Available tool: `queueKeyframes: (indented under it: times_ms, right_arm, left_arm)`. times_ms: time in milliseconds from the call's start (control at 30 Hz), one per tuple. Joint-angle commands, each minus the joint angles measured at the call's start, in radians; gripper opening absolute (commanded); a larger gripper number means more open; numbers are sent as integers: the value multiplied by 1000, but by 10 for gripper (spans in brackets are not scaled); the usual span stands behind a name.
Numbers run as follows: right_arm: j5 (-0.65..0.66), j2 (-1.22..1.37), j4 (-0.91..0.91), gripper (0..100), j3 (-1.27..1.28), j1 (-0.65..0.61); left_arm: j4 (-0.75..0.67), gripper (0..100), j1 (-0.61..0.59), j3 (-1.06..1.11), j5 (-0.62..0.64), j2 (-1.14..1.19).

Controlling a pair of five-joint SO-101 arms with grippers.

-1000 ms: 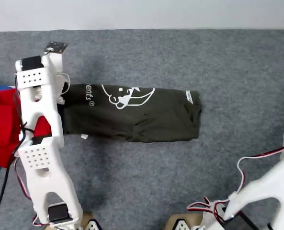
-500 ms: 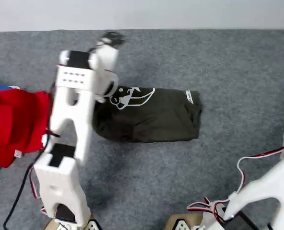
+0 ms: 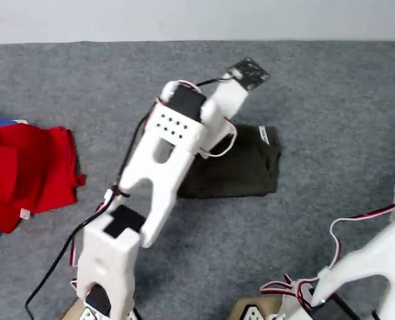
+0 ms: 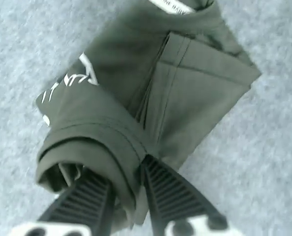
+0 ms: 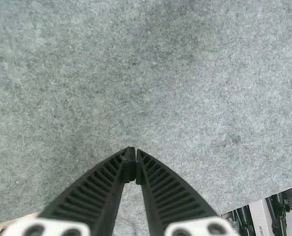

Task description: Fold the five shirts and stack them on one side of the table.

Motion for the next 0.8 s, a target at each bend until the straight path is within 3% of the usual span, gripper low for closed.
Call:
queueKeyframes:
  times_ms: [0,300,767]
  right_arm:
    - [8,-28,27,9,-6,10]
    - [9,-28,27,9,-6,10]
    - [9,-31,24,9,35,4]
  left_arm:
    - [14,5,18,-128,29,35]
    - [15,5,-6,-160,31,31]
    - [11,5,115,-406,32,229]
